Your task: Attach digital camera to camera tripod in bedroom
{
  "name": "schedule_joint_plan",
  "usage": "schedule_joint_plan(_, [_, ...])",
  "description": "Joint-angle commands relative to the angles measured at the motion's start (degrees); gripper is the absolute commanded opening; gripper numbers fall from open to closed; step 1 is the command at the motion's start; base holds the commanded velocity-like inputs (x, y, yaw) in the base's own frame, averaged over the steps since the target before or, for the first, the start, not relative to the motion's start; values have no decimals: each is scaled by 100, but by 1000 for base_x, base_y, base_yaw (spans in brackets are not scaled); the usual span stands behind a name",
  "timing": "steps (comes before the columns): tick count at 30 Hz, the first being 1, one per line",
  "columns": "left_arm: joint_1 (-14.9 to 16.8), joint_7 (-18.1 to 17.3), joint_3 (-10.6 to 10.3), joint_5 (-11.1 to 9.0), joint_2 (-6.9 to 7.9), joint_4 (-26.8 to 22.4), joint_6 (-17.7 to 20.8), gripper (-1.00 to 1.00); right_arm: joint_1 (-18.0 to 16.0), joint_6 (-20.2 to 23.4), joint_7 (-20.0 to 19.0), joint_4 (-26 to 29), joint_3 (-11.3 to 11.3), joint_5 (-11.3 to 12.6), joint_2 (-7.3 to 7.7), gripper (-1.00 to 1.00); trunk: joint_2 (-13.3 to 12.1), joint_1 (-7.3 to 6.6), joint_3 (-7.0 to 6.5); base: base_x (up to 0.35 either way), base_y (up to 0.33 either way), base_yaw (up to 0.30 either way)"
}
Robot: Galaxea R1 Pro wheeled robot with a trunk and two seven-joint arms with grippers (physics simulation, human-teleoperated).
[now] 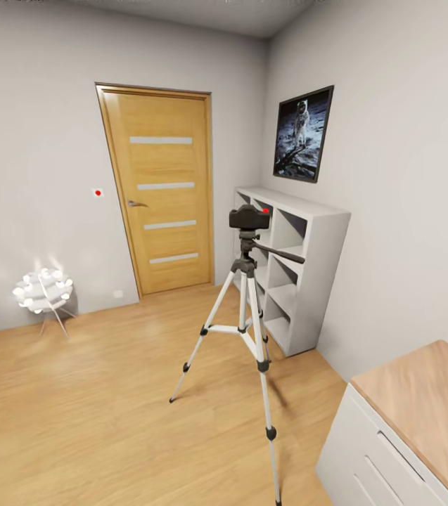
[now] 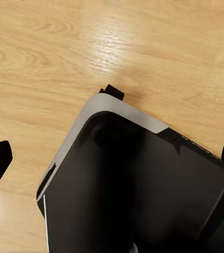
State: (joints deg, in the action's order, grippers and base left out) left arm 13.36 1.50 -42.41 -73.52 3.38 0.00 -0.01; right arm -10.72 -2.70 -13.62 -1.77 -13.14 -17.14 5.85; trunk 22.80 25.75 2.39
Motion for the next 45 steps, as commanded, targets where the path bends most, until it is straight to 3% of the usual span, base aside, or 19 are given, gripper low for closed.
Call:
schedule_joint_plan(1, [6,16,-48,-39,-2,0,-12,100,-9,-30,-9,-18,-48,-52,4,100,12,4,3,0,0,0])
schedule_joint_plan(45, [6,17,-48,-45,13,-3,-58,100,-9,-38,-9,-17,-48,-52,39,100,12,4,-411,0,0,0])
